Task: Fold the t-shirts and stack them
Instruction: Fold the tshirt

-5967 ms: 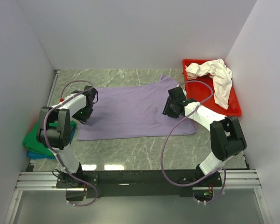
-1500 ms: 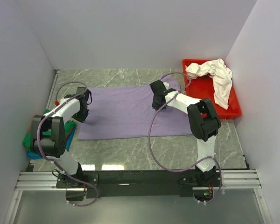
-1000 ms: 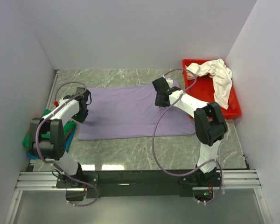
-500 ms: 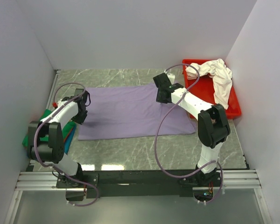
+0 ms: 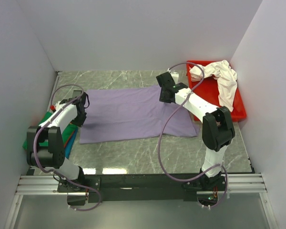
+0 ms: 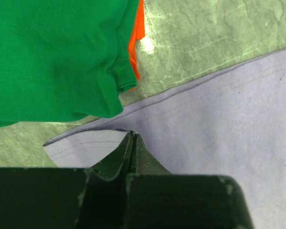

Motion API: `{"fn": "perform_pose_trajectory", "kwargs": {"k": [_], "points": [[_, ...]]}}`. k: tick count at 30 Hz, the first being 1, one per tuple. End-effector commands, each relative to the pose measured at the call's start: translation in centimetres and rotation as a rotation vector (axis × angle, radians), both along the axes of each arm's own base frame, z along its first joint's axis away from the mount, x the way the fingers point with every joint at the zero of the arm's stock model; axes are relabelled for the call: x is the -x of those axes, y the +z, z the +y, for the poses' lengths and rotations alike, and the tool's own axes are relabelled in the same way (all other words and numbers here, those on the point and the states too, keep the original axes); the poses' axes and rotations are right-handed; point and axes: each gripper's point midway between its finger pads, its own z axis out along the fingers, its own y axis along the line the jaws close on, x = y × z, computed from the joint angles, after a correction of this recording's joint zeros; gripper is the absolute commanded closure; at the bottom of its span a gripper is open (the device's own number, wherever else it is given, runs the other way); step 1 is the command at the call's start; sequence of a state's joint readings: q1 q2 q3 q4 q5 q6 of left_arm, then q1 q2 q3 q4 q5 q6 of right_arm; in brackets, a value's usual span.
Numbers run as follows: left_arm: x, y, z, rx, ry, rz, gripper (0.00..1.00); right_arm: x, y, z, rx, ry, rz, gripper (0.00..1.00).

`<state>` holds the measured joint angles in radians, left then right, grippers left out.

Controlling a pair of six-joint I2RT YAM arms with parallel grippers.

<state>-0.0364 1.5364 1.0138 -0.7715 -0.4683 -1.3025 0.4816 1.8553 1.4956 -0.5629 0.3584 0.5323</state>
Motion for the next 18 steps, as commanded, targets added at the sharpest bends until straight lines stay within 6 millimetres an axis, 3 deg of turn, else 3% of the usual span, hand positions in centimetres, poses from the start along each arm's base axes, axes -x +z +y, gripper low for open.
{"fn": "perform_pose_trajectory", "kwargs": {"k": [1, 11, 14, 15, 16, 18], "points": [[-0.3, 0.6, 0.8, -0.017, 0.018, -0.013, 0.99, -1.6, 1.4, 0.0, 0.012, -0.014, -0.048, 1.00], [-1.0, -1.1, 1.1, -0.013, 0.024, 0.017, 0.99, -2.6, -1.0, 0.8, 0.020, 0.010, -0.010, 1.00], [-1.4, -1.5, 1.0, -0.003, 0.014, 0.017, 0.99, -2.8, -1.5, 0.9, 0.016, 0.019, 0.000, 0.84], [-1.6, -1.4, 0.9, 0.001, 0.013, 0.010, 0.99, -2.9, -1.4, 1.0, 0.012, 0.024, 0.000, 0.71], [-1.7, -1.5, 0.8, 0.006, 0.007, 0.006, 0.97, -2.9, -1.5, 0.9, 0.012, 0.022, 0.003, 0.65], [-2.0, -0.9, 0.6, 0.016, -0.012, -0.018, 0.83, -2.9, -0.7, 0.6, 0.000, 0.022, -0.009, 0.51]]}}
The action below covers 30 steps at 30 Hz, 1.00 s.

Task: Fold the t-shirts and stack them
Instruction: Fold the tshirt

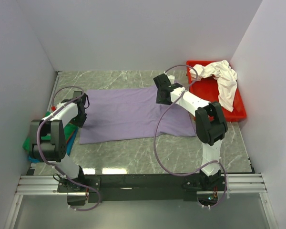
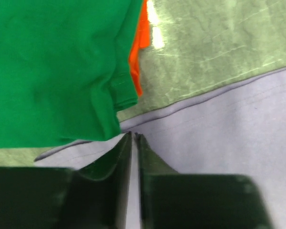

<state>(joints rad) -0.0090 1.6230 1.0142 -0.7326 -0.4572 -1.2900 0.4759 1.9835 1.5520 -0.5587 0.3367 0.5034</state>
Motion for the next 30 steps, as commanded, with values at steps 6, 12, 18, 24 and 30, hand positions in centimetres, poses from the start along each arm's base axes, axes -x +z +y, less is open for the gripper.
{"fn": "perform_pose_trajectory", "kwargs": {"k": [6, 12, 18, 24, 30], "points": [[-2.4, 4.1, -0.8, 0.030, -0.094, -0.166, 0.31, -0.4, 5.1, -1.4, -0.102, -0.024, -0.091, 0.45], [-2.8, 6.3, -3.6, 0.098, -0.224, -0.270, 0.17, 3.2, 4.0, -5.5, -0.178, -0.106, -0.057, 0.46], [-1.8, 5.3, -9.1, 0.163, -0.360, -0.279, 0.13, 8.4, 2.2, -10.5, -0.214, -0.234, -0.028, 0.46], [-1.1, 3.5, -11.7, 0.223, -0.439, -0.293, 0.14, 12.0, 1.2, -14.6, -0.196, -0.335, -0.062, 0.46], [-1.0, 2.1, -12.4, 0.238, -0.481, -0.266, 0.14, 9.1, 1.8, -14.9, -0.238, -0.322, -0.085, 0.52]]}}
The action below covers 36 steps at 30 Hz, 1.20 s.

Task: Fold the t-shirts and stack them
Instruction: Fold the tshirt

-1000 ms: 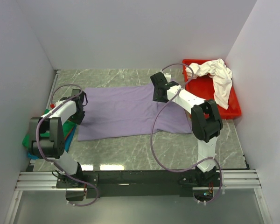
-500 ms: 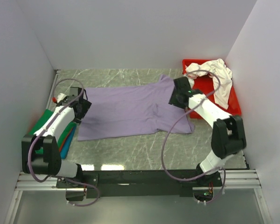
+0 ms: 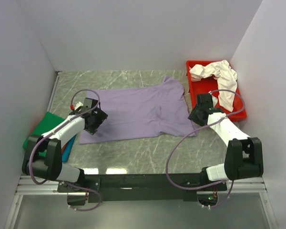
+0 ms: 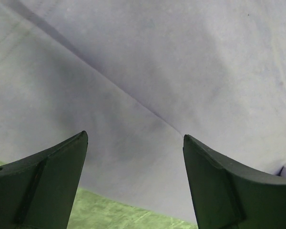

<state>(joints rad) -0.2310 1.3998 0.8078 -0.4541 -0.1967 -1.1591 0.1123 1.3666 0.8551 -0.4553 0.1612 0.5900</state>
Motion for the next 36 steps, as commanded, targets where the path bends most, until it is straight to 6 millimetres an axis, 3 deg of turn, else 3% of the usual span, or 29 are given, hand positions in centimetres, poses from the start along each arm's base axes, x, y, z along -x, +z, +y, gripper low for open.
{"fn": "perform_pose_trajectory", "kwargs": {"k": [1, 8, 14, 22, 29, 36], "points": [[-1.0, 0.3, -0.9, 0.011, -0.052, -0.042, 0.14, -3.7, 2.0, 0.2, -0.021, -0.004, -0.097, 0.54], [-1.2, 0.4, -0.9, 0.008, -0.059, -0.046, 0.14, -5.7, 0.4, -0.3, -0.005, -0.060, -0.054, 0.56], [-1.1, 0.2, -0.9, 0.005, -0.065, -0.038, 0.14, -4.6, -0.9, -3.4, 0.059, -0.169, 0.001, 0.57], [-1.0, -0.1, -0.9, 0.005, -0.067, -0.028, 0.14, -2.7, -0.1, -5.3, 0.111, -0.252, -0.026, 0.56], [-0.8, -0.1, -0.9, 0.007, -0.066, -0.030, 0.13, -2.4, 1.1, -2.9, 0.039, -0.166, -0.069, 0.55], [-1.0, 0.1, -0.9, 0.007, -0.068, -0.034, 0.13, -0.9, -0.5, -1.0, 0.040, -0.101, -0.027, 0.53]]}}
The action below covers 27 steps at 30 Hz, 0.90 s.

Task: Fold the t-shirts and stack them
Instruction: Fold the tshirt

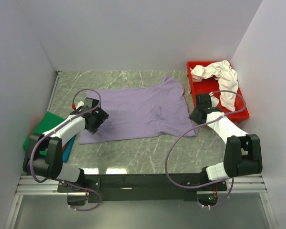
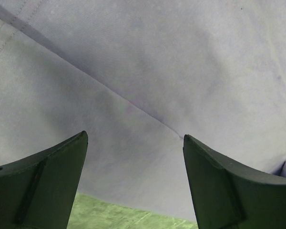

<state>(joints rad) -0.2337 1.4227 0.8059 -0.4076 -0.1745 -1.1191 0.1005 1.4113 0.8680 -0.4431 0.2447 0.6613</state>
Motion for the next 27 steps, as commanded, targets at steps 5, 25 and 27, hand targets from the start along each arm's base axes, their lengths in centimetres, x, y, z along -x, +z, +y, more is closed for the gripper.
{"fn": "perform_pose_trajectory", "kwargs": {"k": [5, 25, 27], "points": [[-0.3, 0.6, -0.3, 0.005, -0.019, -0.025, 0.13, 0.8, -1.1, 1.6, 0.031, 0.039, 0.010, 0.52], [-0.2, 0.5, -0.4, 0.015, -0.016, -0.025, 0.14, 2.9, -3.2, 1.5, 0.050, 0.042, 0.074, 0.53], [-0.2, 0.4, -0.4, 0.015, -0.014, -0.022, 0.14, 2.9, -3.1, 1.7, 0.038, 0.047, 0.069, 0.57]]}}
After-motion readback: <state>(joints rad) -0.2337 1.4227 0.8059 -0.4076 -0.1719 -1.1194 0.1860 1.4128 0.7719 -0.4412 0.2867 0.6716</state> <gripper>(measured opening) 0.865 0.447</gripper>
